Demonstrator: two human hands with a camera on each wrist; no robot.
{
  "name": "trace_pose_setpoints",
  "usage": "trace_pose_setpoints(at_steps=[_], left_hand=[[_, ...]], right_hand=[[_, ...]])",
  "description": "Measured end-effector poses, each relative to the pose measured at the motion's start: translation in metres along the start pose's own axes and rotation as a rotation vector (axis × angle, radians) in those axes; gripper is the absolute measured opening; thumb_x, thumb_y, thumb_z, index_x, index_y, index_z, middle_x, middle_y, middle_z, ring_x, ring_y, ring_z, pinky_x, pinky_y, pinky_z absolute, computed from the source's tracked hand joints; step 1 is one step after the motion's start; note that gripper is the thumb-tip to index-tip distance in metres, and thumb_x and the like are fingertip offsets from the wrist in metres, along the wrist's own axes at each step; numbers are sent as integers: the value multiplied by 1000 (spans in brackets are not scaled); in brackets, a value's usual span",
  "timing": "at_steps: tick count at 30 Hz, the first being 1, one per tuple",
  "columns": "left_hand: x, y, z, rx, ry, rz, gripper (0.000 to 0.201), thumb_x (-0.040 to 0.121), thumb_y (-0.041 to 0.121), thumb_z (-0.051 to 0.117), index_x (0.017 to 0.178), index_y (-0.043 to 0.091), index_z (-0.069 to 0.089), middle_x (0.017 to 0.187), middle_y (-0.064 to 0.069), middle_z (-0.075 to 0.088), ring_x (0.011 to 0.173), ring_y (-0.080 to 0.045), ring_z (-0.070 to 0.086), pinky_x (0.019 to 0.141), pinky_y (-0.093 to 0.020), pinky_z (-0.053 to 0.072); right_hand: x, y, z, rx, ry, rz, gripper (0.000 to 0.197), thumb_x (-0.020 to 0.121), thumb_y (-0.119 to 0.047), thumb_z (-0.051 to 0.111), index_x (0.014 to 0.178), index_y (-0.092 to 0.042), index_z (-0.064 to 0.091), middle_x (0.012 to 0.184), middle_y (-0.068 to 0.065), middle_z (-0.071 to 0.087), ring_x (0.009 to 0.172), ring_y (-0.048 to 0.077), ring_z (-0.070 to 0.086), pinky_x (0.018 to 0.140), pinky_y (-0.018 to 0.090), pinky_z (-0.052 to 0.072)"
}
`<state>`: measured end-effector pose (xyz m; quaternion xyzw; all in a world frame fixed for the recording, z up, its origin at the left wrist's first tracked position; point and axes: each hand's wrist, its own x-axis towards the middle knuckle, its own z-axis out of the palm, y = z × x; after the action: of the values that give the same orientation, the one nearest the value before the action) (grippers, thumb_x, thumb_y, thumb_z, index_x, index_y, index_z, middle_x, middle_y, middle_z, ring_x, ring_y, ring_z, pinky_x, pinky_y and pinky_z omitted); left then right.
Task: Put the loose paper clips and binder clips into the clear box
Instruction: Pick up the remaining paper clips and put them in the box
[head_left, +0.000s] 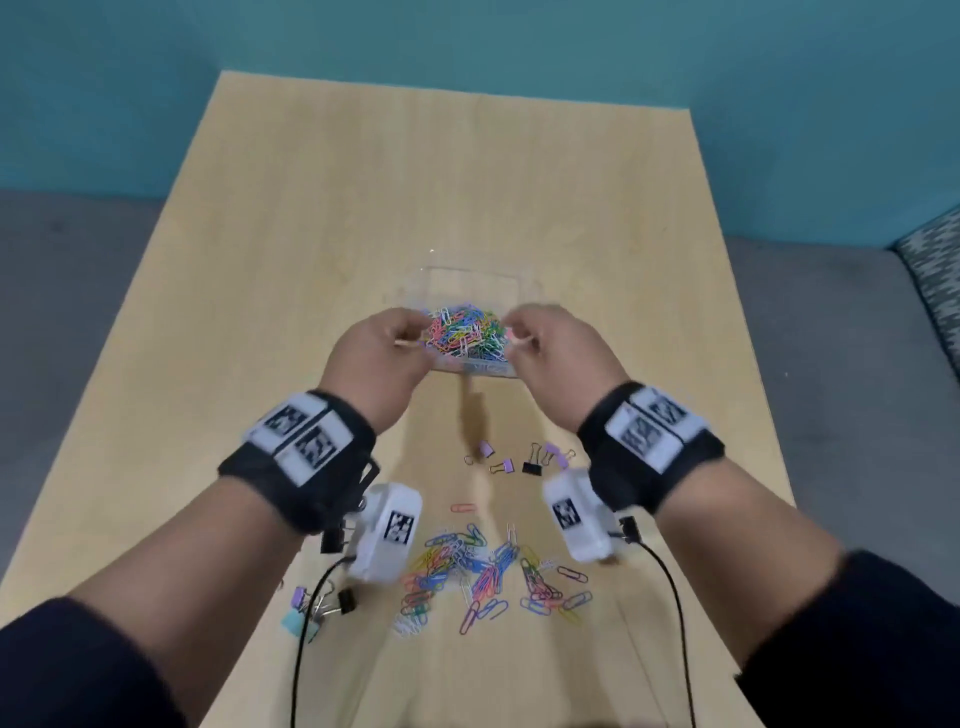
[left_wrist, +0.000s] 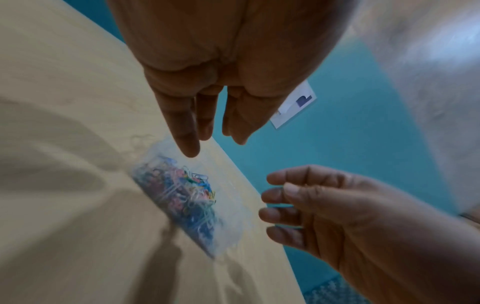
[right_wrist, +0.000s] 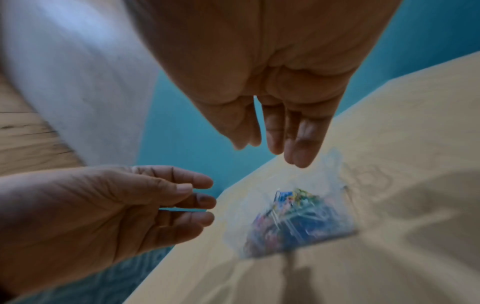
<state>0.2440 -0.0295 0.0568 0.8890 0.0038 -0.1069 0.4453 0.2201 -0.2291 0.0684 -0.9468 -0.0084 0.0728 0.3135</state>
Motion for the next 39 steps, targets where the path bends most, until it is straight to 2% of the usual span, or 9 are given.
trace_pose_setpoints(at_steps=[10,18,20,22,25,29,34,37,39], left_hand=[[-197,-69,27,220,-674,111,18,80,27,51,89,26,67,88,17,57,83,5,51,78,-7,34],[-199,-75,47,132,-170,149,21,70,7,54,78,26,60,82,10,53,78,-8,51,73,-20,40],[-204,-81,38,296,-132,171,27,73,9,61,96,21,60,96,4,52,86,-18,51,77,-29,44],[-211,-87,36,411,-166,149,53,70,13,69,119,21,50,117,-4,49,99,-26,50,85,-36,47],[-217,-88,44,452,-220,138,83,72,22,71,142,27,25,143,-7,29,126,-29,34,101,-36,35],[-215,-83,64,544,-273,195,92,83,27,62,149,22,-2,156,-12,3,143,-30,0,115,-36,11],[-193,-73,80,694,-266,234,78,91,19,51,149,8,1,156,-17,4,144,-32,-1,117,-37,2],[-177,-75,83,739,-294,241,72,79,16,62,143,7,30,146,-17,34,133,-35,30,112,-42,27],[-170,-77,82,700,-244,250,65,71,13,69,132,11,46,132,-12,47,114,-32,43,96,-38,43]], right_hand=[[-199,33,49,-239,-714,-216,18,81,-25,36,83,-24,54,89,-1,54,87,24,51,78,38,46],[-184,4,78,-155,-399,-271,31,83,-25,31,99,-18,57,100,1,53,94,24,46,82,37,43],[-192,13,70,-219,-266,-184,22,82,-19,44,100,-19,56,101,0,52,91,23,47,77,36,47],[-207,26,67,-292,-191,-35,40,74,-18,59,114,-20,53,111,2,51,96,26,49,78,35,51],[-222,38,74,-351,-288,90,85,75,-26,63,146,-22,16,146,9,25,132,33,29,106,40,37],[-216,24,96,-380,-371,51,88,90,-30,51,149,-22,-14,157,10,-12,144,34,-13,118,43,8],[-185,6,108,-369,-346,-9,74,94,-15,40,150,-17,-7,158,11,-8,144,33,-12,118,44,8],[-172,0,109,-389,-339,-23,68,85,-11,46,148,-9,21,154,17,18,141,39,15,110,48,30],[-167,-1,108,-415,-296,-33,59,77,-9,52,135,-9,42,140,15,40,125,38,39,90,45,46]])
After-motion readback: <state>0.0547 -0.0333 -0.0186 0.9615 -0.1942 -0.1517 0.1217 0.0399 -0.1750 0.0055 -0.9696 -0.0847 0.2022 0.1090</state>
